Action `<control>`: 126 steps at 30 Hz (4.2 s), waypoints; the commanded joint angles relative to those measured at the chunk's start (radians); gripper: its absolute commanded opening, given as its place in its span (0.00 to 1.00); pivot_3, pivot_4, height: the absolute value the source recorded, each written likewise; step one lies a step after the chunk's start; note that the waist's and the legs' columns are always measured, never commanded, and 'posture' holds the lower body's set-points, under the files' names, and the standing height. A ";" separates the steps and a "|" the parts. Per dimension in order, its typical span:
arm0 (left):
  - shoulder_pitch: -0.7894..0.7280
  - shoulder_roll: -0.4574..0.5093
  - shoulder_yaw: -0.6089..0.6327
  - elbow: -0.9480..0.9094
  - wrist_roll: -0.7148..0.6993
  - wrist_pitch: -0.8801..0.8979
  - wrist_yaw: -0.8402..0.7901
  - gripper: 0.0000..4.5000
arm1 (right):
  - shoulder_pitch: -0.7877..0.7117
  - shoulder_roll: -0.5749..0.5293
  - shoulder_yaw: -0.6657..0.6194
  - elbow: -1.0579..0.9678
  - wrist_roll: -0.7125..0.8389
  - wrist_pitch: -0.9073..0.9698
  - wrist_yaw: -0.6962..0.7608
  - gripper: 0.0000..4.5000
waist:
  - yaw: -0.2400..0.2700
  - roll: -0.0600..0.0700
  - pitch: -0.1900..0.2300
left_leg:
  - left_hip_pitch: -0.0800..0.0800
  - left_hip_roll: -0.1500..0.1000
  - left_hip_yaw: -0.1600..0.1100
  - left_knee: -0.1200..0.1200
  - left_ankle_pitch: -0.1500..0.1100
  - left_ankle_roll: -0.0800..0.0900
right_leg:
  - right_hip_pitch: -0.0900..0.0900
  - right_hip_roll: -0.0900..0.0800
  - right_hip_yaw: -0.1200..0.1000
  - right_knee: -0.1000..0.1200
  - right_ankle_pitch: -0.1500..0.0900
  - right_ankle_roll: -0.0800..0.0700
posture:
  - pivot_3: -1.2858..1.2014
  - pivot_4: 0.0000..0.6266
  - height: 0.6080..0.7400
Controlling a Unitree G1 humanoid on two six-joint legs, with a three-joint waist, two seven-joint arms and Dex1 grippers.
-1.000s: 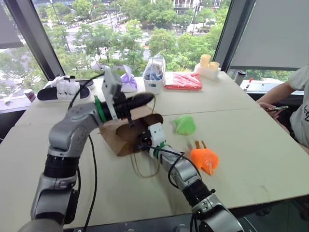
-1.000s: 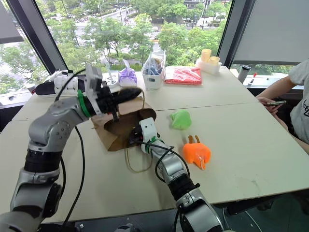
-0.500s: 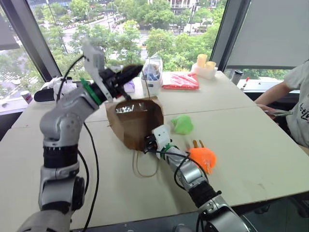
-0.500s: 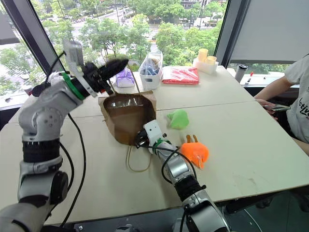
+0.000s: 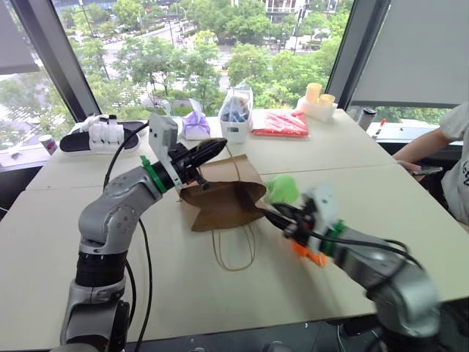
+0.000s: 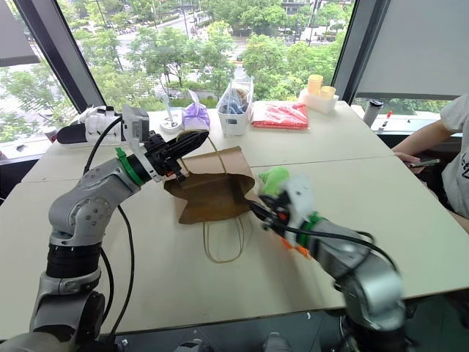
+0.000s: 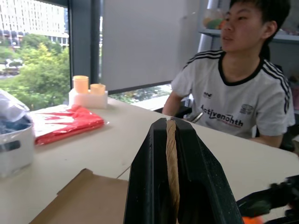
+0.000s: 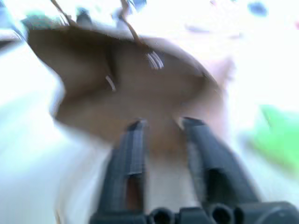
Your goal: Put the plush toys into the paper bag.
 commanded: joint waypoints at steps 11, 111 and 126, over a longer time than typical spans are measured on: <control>-0.018 -0.027 -0.003 -0.024 0.009 -0.050 0.008 0.00 | 0.269 -0.097 0.102 0.190 -0.199 -0.331 -0.049 0.99 | -0.003 -0.001 0.000 | 0.003 0.001 0.003 0.000 0.000 0.000 | 0.002 0.000 0.001 0.000 0.000 0.000 | 0.52 0.24 1.00; -0.080 -0.129 0.013 0.043 0.032 -0.073 0.182 0.00 | -0.047 -0.012 -0.038 0.047 0.190 -0.146 0.000 0.01 | -0.004 0.000 0.000 | -0.004 0.000 0.000 0.000 0.000 -0.001 | -0.004 0.000 0.000 0.000 0.001 -0.001 | 0.52 0.24 1.00; -0.080 -0.143 0.007 0.032 0.024 -0.063 0.175 0.00 | -0.421 0.357 0.313 0.901 -0.211 -0.677 -0.195 0.28 | -0.006 -0.001 0.000 | 0.001 0.000 0.001 -0.001 0.001 -0.001 | -0.001 0.000 0.000 0.001 0.001 -0.001 | 0.52 0.24 1.00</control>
